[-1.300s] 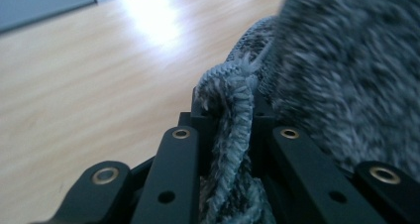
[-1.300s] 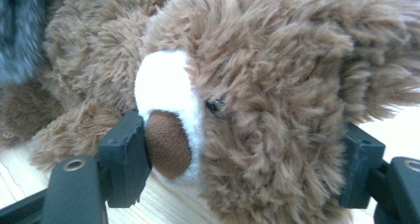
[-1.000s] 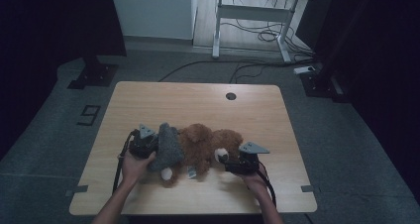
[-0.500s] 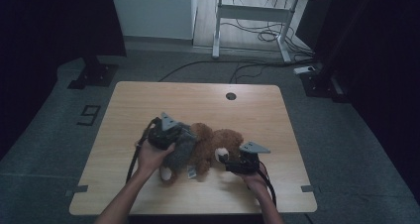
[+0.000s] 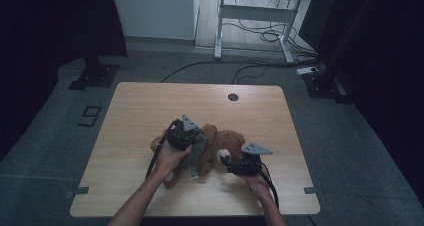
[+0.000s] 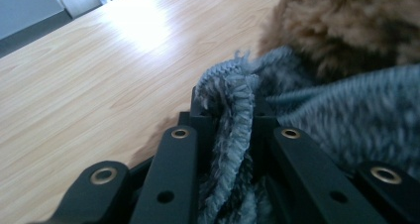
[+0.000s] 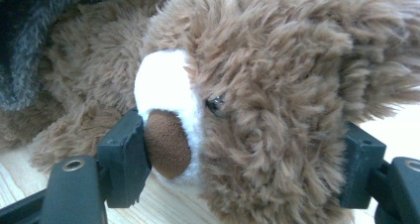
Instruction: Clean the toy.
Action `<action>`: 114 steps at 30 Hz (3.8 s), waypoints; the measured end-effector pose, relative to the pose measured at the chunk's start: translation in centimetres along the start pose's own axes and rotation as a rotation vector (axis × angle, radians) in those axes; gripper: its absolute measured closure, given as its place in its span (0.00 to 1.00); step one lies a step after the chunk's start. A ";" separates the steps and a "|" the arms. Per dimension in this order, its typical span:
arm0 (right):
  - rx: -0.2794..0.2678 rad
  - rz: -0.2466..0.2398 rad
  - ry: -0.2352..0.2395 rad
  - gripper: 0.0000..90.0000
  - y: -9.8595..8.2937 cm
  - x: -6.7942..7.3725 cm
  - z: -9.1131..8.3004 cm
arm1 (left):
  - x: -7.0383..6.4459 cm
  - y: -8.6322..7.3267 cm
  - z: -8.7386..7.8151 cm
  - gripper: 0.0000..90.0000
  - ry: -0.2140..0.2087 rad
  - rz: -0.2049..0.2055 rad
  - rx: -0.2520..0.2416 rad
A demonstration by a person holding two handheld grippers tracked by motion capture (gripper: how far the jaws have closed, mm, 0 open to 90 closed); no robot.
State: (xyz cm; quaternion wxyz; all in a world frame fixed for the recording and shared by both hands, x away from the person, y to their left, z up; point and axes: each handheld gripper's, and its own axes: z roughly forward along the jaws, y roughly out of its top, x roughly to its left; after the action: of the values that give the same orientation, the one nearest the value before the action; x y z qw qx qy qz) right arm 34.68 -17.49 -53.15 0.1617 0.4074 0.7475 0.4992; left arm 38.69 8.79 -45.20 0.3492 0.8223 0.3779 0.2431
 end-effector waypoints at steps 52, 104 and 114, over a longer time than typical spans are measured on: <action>-0.035 0.020 -0.063 0.28 -0.1 -0.2 0.5 | -5.4 9.0 -1.9 0.87 -0.120 0.071 -0.117; -0.032 0.027 -0.078 0.28 -0.3 0.0 0.5 | -7.6 9.1 -0.7 0.88 -0.265 0.025 -0.157; -0.036 0.036 -0.080 0.27 -0.4 -0.1 0.5 | -10.0 8.2 6.1 0.88 -0.144 0.133 -0.002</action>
State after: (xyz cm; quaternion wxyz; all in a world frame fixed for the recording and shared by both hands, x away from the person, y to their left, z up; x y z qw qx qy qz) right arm 34.87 -17.33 -53.73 0.1899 0.4372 0.7238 0.4988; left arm 40.51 -5.39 -44.25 0.3592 0.8605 0.2963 0.2065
